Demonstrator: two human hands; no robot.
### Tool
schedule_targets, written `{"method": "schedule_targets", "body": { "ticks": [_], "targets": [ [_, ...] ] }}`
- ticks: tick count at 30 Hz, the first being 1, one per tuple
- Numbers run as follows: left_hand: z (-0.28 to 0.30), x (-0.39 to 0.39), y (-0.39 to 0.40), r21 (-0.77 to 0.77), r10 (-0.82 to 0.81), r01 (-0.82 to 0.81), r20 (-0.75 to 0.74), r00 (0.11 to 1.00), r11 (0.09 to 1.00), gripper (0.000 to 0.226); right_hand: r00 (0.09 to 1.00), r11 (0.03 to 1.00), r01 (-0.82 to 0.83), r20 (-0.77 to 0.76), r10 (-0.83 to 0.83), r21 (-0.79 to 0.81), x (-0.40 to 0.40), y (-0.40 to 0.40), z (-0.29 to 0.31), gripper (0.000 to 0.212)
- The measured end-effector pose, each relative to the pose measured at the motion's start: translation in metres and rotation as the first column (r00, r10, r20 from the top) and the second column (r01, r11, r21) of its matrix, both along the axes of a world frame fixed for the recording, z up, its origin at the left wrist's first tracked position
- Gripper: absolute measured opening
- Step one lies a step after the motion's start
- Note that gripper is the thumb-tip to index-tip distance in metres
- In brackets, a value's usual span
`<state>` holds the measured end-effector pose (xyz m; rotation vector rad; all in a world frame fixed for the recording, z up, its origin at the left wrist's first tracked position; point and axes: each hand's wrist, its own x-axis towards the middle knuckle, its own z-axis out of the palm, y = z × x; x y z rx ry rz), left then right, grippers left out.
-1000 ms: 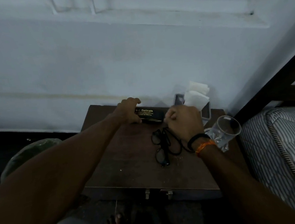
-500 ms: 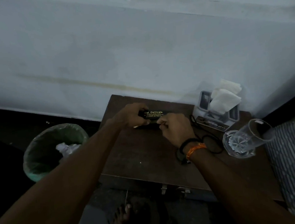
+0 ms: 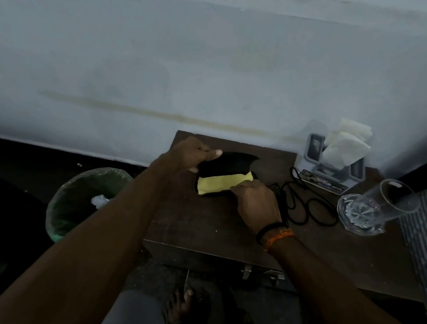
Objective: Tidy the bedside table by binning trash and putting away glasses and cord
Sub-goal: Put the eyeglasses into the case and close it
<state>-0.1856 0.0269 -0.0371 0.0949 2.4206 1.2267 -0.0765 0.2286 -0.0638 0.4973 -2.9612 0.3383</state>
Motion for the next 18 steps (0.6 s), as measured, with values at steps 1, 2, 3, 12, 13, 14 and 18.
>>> {"method": "schedule_targets", "body": {
  "ticks": [1, 2, 3, 12, 13, 14, 18],
  "targets": [
    [-0.001, -0.004, 0.000, -0.011, 0.049, -0.049, -0.001, 0.999, 0.999, 0.054, 1.000, 1.000, -0.002, -0.003, 0.002, -0.006, 0.001, 0.001, -0.001, 0.031],
    [-0.002, -0.006, 0.001, -0.020, 0.095, -0.095, -0.003, 0.995, 0.995, 0.059, 1.000, 1.000, -0.003, -0.009, 0.003, -0.008, 0.002, 0.002, -0.002, 0.032],
    [-0.003, -0.008, 0.003, -0.024, 0.142, -0.142, -0.004, 0.990, 0.990, 0.060, 1.000, 1.000, -0.005, -0.017, 0.005, -0.011, 0.004, 0.003, -0.003, 0.034],
    [-0.007, 0.011, 0.013, 0.023, 0.346, -0.347, -0.176, 0.922, 0.938, 0.055, 1.000, 0.999, 0.002, -0.026, -0.003, -0.032, 0.008, 0.004, -0.003, 0.038],
    [-0.007, 0.015, 0.014, 0.040, 0.371, -0.370, -0.184, 0.910, 0.928, 0.050, 0.999, 0.999, 0.006, -0.039, -0.008, -0.054, 0.008, 0.005, -0.002, 0.038],
    [-0.007, 0.018, 0.014, 0.050, 0.394, -0.392, -0.192, 0.899, 0.919, 0.049, 0.998, 0.996, 0.011, -0.058, -0.016, -0.086, 0.009, 0.005, 0.000, 0.037],
    [-0.013, 0.023, 0.015, 0.025, 0.439, -0.443, -0.200, 0.876, 0.896, 0.054, 0.977, 0.961, 0.149, -0.115, -0.180, -0.234, 0.017, 0.015, 0.022, 0.021]
  ]
}}
